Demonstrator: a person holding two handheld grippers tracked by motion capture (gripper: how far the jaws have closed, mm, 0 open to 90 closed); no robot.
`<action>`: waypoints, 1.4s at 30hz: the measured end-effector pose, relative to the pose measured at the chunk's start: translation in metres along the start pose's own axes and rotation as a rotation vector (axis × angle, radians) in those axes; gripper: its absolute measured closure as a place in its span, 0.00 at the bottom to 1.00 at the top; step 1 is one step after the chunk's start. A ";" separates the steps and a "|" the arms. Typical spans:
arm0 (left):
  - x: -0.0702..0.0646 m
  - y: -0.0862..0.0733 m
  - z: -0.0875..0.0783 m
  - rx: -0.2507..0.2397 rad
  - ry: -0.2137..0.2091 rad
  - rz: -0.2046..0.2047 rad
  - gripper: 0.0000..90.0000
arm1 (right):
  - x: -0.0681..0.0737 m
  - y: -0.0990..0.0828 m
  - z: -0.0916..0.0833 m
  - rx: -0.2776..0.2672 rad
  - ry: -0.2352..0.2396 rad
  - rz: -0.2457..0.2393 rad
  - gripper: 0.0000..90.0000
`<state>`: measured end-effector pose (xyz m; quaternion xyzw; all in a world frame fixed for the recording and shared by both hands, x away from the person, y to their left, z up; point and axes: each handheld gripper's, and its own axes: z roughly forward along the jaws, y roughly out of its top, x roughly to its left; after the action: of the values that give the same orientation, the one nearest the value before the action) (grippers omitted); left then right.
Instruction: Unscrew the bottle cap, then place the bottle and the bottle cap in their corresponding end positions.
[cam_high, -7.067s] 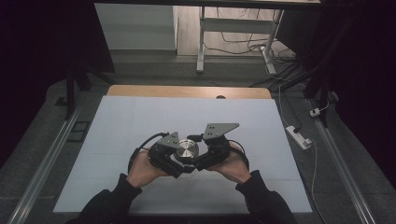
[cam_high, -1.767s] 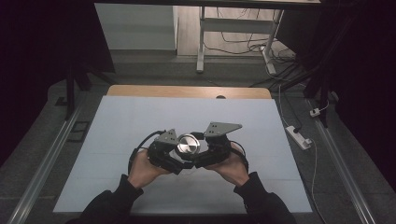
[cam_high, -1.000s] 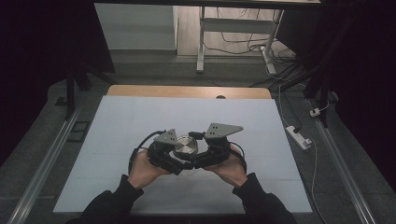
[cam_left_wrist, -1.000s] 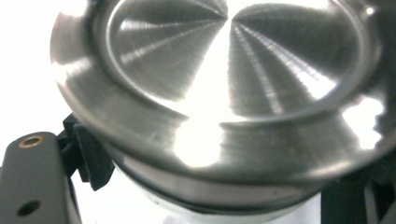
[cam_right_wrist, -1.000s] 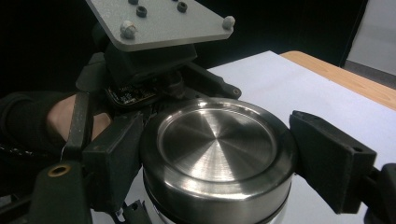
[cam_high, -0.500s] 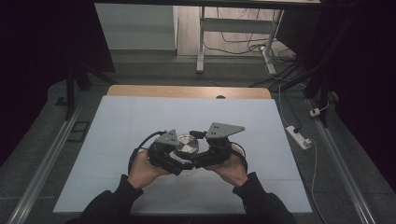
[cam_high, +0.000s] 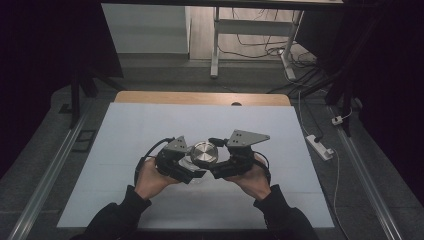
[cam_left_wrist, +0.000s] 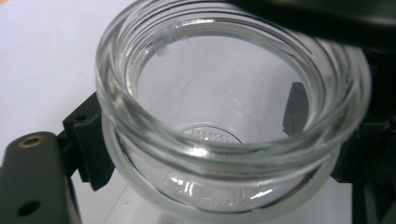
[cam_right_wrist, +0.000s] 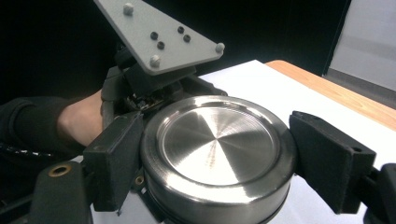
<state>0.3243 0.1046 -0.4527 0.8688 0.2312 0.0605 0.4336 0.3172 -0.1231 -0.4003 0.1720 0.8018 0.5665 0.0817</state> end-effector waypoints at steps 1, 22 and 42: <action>0.001 -0.001 0.000 0.003 0.005 -0.002 0.17 | 0.000 -0.001 0.000 0.001 0.001 -0.001 0.22; 0.029 0.005 0.002 0.004 0.079 -0.014 0.17 | 0.008 -0.017 -0.012 0.014 0.016 0.000 0.22; 0.052 0.023 0.015 -0.031 0.095 -0.001 0.17 | 0.014 -0.045 -0.007 0.050 0.025 -0.013 0.22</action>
<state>0.3828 0.1056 -0.4484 0.8580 0.2511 0.1049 0.4356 0.2937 -0.1371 -0.4393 0.1614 0.8178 0.5478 0.0711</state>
